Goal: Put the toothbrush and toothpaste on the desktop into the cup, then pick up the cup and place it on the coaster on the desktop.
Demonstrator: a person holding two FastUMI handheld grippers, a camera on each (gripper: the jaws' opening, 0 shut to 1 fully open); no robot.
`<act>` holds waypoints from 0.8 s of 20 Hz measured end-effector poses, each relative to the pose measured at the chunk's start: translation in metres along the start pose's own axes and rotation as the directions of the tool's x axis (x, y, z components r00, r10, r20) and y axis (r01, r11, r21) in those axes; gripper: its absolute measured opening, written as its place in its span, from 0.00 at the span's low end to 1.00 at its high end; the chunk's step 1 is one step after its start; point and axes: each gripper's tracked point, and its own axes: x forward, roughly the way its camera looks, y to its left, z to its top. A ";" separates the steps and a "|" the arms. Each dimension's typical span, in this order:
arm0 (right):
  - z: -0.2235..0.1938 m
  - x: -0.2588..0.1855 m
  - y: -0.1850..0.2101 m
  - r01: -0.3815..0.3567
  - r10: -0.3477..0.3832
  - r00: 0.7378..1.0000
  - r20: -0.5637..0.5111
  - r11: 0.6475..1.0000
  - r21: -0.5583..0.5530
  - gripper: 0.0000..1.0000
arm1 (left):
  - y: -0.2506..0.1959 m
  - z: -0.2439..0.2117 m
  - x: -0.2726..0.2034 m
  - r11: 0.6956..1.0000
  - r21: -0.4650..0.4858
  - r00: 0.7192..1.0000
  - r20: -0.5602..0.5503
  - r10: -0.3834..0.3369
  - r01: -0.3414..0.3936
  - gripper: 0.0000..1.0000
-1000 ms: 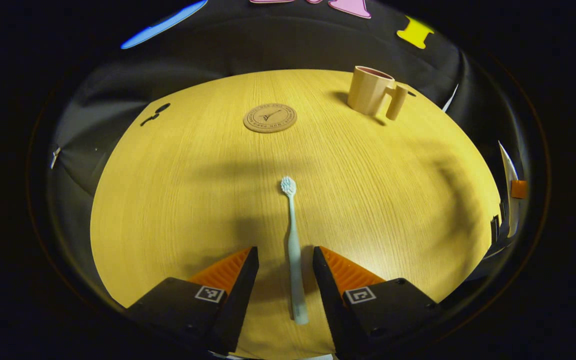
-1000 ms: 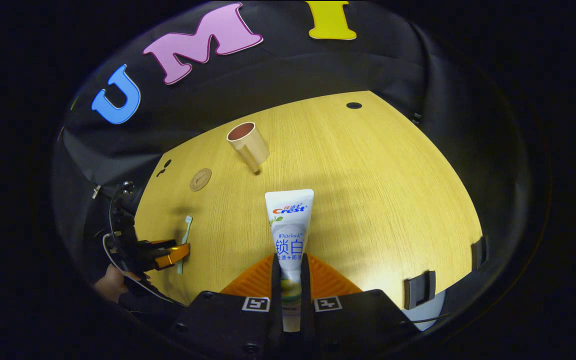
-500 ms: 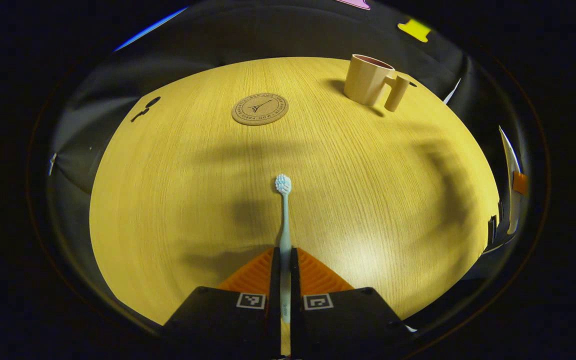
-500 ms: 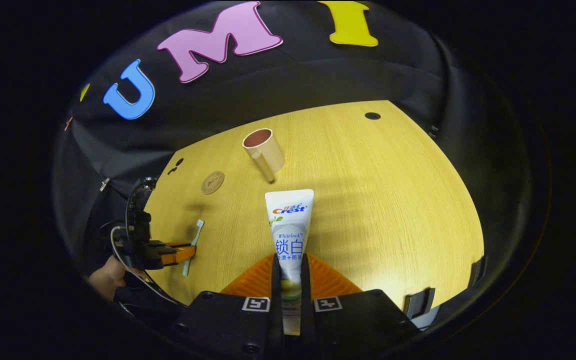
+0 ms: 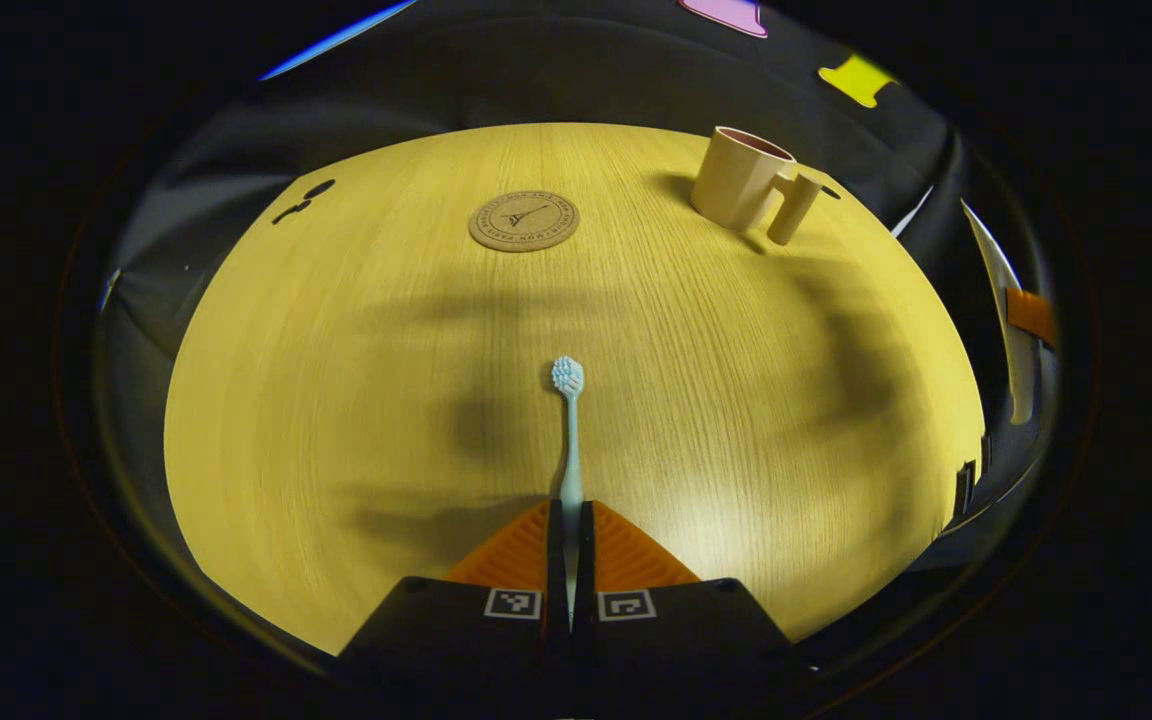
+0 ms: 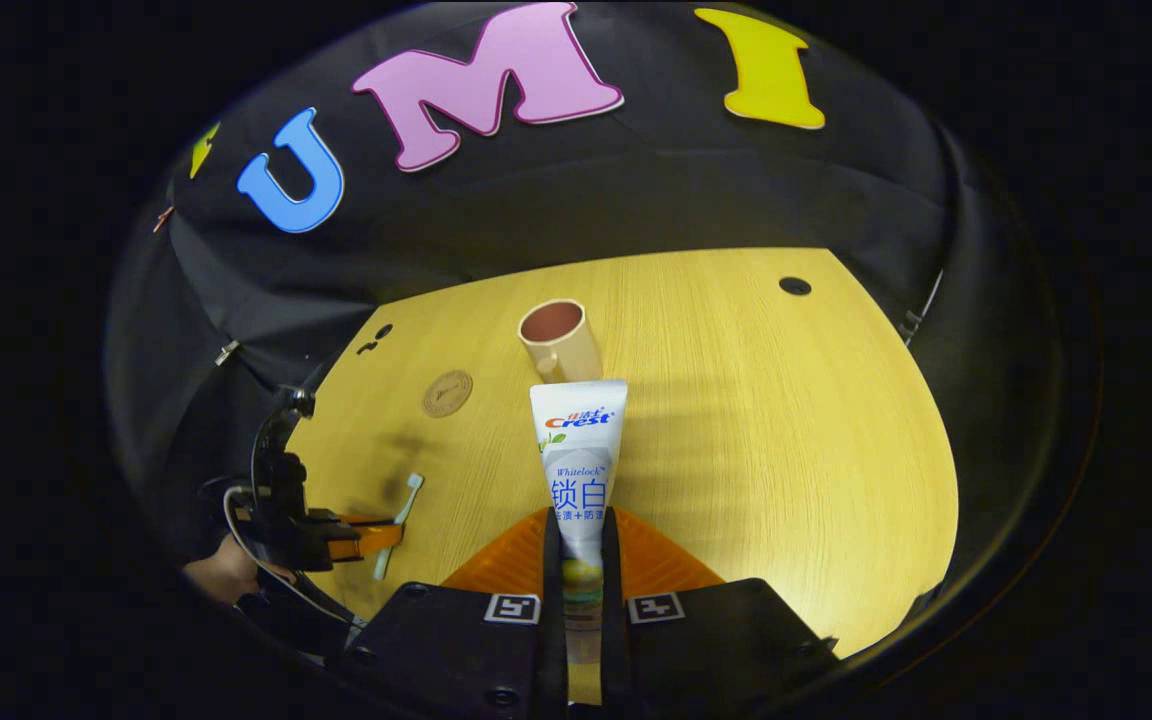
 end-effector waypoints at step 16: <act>0.178 0.065 0.059 -0.139 0.194 0.893 0.407 0.977 -0.160 0.17 | -0.027 0.076 -0.086 0.999 -0.021 0.940 0.339 -0.038 0.048 0.06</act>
